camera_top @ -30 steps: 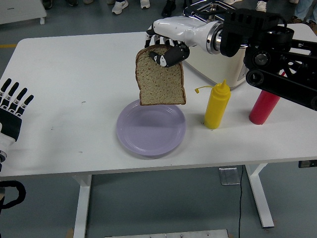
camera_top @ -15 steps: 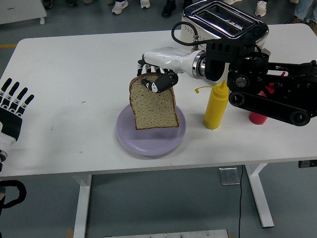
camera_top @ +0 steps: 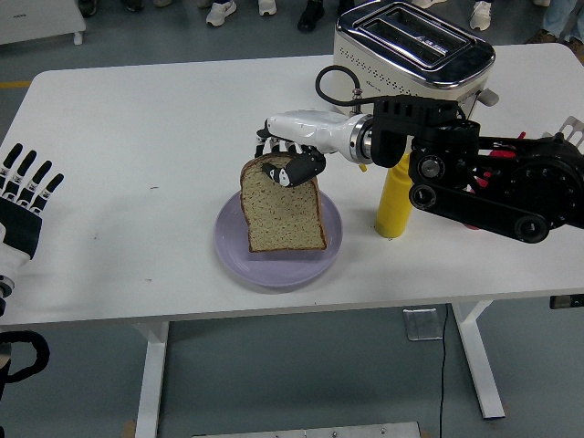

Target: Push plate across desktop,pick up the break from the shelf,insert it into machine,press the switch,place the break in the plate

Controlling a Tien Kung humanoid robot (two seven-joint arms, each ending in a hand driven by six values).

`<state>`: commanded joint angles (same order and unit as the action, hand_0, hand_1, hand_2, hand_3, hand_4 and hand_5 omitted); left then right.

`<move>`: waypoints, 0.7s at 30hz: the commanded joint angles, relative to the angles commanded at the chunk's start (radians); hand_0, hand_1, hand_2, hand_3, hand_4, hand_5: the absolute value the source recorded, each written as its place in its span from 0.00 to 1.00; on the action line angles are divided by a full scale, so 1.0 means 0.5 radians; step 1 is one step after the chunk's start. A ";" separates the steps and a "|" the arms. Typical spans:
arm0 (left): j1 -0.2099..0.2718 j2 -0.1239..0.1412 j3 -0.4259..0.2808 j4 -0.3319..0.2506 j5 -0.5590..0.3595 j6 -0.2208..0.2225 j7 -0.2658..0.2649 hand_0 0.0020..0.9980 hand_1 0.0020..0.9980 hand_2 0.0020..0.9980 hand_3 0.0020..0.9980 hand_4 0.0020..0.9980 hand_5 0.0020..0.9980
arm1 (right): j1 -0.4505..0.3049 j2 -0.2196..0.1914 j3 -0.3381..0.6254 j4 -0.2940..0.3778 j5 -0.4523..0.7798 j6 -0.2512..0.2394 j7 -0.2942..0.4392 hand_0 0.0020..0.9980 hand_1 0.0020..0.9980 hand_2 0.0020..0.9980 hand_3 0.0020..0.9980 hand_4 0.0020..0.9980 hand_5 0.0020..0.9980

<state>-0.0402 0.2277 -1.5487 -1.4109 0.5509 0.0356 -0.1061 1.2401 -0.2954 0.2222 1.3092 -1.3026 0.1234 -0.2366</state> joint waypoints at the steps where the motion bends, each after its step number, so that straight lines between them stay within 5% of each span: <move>1: 0.000 0.000 0.001 0.000 0.000 0.000 0.000 0.80 0.85 0.91 0.86 0.62 1.00 | -0.005 0.005 -0.001 -0.007 0.004 -0.003 0.002 0.26 0.32 0.39 0.48 0.31 0.08; 7: 0.003 -0.001 0.005 0.000 0.000 -0.001 0.000 0.80 0.85 0.91 0.86 0.62 1.00 | -0.023 0.031 -0.020 -0.039 0.019 -0.008 0.004 0.27 0.34 0.41 0.49 0.31 0.08; 8: 0.004 -0.001 0.006 0.000 0.000 -0.001 0.000 0.80 0.85 0.91 0.86 0.62 1.00 | -0.025 0.035 -0.024 -0.044 0.014 -0.009 0.003 0.38 0.48 0.51 0.53 0.36 0.12; 13: 0.005 -0.001 0.009 0.000 -0.001 -0.001 0.000 0.80 0.85 0.91 0.86 0.62 1.00 | -0.030 0.049 -0.035 -0.069 0.004 -0.011 0.007 0.38 0.48 0.51 0.53 0.36 0.12; 14: 0.006 -0.001 0.009 0.000 0.000 -0.001 0.000 0.80 0.85 0.91 0.86 0.62 1.00 | -0.030 0.052 -0.035 -0.074 0.001 -0.010 0.008 0.49 0.56 0.56 0.57 0.42 0.16; 19: 0.008 -0.001 0.010 0.001 0.000 -0.001 0.000 0.80 0.85 0.91 0.86 0.62 1.00 | -0.034 0.065 -0.039 -0.102 -0.001 -0.002 0.013 0.49 0.56 0.56 0.57 0.42 0.16; 20: 0.008 -0.001 0.010 0.001 0.000 -0.001 0.000 0.80 0.85 0.91 0.86 0.62 1.00 | -0.034 0.067 -0.040 -0.106 -0.001 0.000 0.013 0.64 0.69 0.71 0.72 0.56 0.25; 21: 0.008 -0.001 0.010 0.001 0.000 -0.001 0.000 0.80 0.85 0.91 0.86 0.62 1.00 | -0.035 0.069 -0.041 -0.110 0.000 0.003 0.013 0.64 0.69 0.71 0.72 0.56 0.25</move>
<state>-0.0360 0.2270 -1.5439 -1.4104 0.5510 0.0351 -0.1059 1.2225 -0.2610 0.2016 1.2543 -1.3026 0.1247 -0.2300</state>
